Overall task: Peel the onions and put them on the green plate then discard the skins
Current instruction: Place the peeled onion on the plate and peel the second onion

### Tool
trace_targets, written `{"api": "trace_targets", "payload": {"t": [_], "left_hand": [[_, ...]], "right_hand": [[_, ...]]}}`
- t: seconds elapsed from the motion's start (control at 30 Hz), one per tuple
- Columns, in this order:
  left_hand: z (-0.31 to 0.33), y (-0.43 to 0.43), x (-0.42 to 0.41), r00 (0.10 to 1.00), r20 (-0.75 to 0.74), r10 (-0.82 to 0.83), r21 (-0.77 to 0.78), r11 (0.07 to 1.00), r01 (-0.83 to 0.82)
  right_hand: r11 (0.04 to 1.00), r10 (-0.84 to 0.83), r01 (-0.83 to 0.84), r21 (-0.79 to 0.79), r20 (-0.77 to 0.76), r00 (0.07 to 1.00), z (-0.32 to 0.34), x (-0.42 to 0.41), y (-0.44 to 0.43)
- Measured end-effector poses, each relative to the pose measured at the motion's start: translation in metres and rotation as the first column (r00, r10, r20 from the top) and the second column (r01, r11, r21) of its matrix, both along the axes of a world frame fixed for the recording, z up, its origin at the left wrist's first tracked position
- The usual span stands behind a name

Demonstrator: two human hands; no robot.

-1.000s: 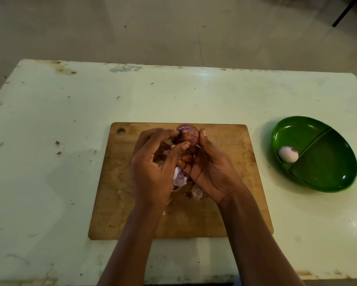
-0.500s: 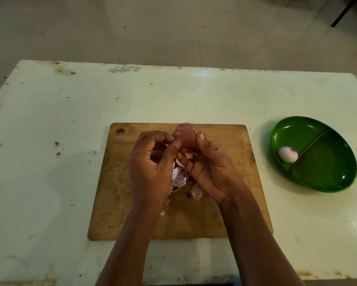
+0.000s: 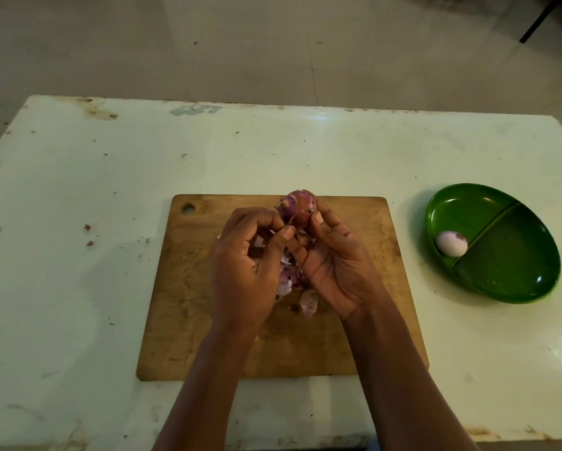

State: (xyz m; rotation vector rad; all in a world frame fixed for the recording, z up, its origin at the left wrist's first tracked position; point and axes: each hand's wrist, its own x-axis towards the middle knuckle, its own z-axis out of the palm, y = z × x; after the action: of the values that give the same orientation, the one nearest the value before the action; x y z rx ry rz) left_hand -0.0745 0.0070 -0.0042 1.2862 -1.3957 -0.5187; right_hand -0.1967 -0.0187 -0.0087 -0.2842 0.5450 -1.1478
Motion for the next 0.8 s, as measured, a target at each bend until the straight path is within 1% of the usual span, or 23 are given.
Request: {"api": "trace_targets", "payload": {"t": [0.1, 0.2, 0.3, 0.4, 0.57, 0.67, 0.8], "left_hand": [[-0.0004, 0.0001, -0.0018, 0.998, 0.032, -0.045, -0.028, 0.999, 0.046], [-0.0004, 0.001, -0.0045, 0.995, 0.035, -0.096, -0.042, 0.994, 0.097], [-0.0005, 0.0013, -0.0054, 0.993, 0.032, -0.114, -0.047, 0.992, 0.116], [-0.0012, 0.0013, -0.0052, 0.992, 0.026, -0.121, -0.04, 0.992, 0.122], [-0.0025, 0.0008, -0.0052, 0.995, 0.01, -0.1, -0.027, 0.995, 0.1], [-0.0033, 0.0012, -0.0046, 0.997, 0.03, -0.072, -0.005, 0.997, 0.072], [-0.0031, 0.0023, -0.0042, 0.999, 0.033, -0.038, 0.001, 0.999, 0.038]], "right_hand": [[0.999, -0.038, 0.038, 0.031, -0.017, 0.999, 0.0005, 0.0001, -0.0007], [0.99, -0.117, 0.118, 0.072, -0.023, 0.993, -0.0011, 0.0009, -0.003], [0.975, -0.173, 0.172, 0.138, -0.006, 0.985, -0.0033, -0.0009, -0.0046], [0.967, -0.202, 0.199, 0.162, -0.002, 0.979, -0.004, -0.002, -0.005], [0.975, -0.171, 0.18, 0.131, -0.071, 0.983, -0.0014, -0.0023, -0.0058], [0.985, -0.135, 0.144, 0.094, -0.095, 0.986, -0.0018, -0.0037, -0.006], [0.992, -0.109, 0.112, 0.053, -0.049, 0.993, -0.0012, -0.0016, -0.005]]}}
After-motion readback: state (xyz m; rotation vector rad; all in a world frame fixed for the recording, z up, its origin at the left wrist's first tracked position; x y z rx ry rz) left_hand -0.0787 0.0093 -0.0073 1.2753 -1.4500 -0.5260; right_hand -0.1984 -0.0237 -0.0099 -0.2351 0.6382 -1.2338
